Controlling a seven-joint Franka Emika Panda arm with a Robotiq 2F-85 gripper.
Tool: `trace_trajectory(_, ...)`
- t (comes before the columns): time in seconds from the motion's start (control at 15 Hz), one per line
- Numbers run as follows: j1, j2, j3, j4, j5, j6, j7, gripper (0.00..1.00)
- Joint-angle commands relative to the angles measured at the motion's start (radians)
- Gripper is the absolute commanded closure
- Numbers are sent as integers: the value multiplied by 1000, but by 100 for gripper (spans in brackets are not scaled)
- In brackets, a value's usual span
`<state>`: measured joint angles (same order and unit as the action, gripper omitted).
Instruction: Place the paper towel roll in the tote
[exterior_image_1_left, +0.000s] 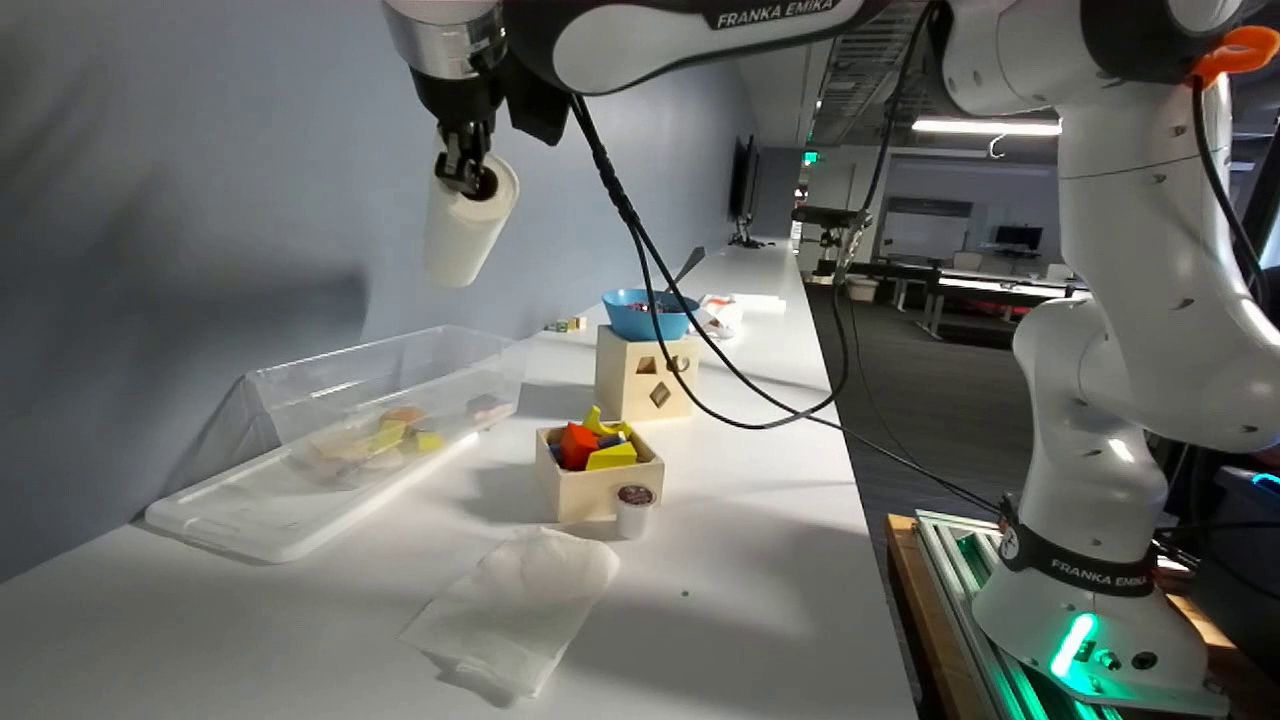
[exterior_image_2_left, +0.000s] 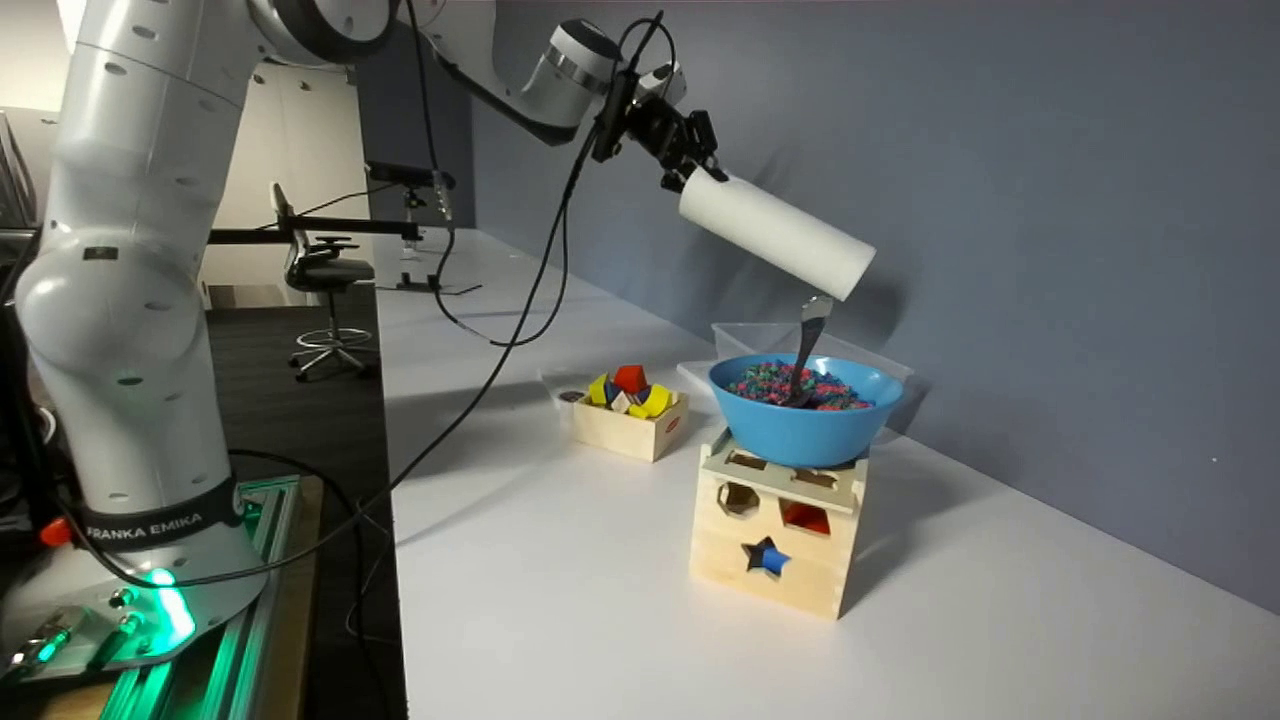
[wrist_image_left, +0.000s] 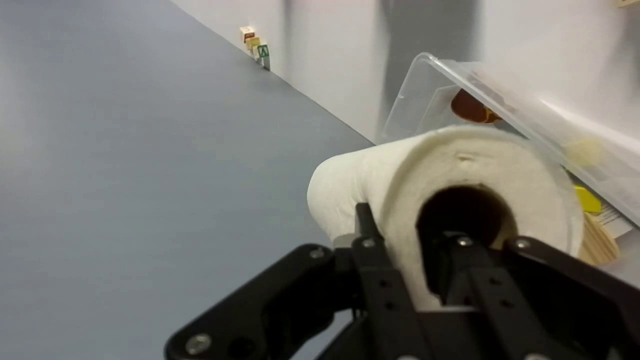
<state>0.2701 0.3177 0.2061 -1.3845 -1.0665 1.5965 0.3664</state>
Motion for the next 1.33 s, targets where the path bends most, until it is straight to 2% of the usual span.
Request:
trace_trajectory(0.0,-18,59,-40,92,102,-20,4,96)
trace_trajectory(0.47,-59,208,-100,276,251,52,-69,96)
trace_trajectory(0.73,1,353,-152,465,278,-73,-54,96)
trace_trajectory(0.8,17,382,-164,505,269,-100,-68,60)
trace_trajectory(0.93,63,422,-203,568,234,-178,-53,54)
trace_trajectory(1.13,128,436,-262,616,183,-300,-20,32)
trace_trajectory(1.27,167,406,-282,597,138,-377,-11,17)
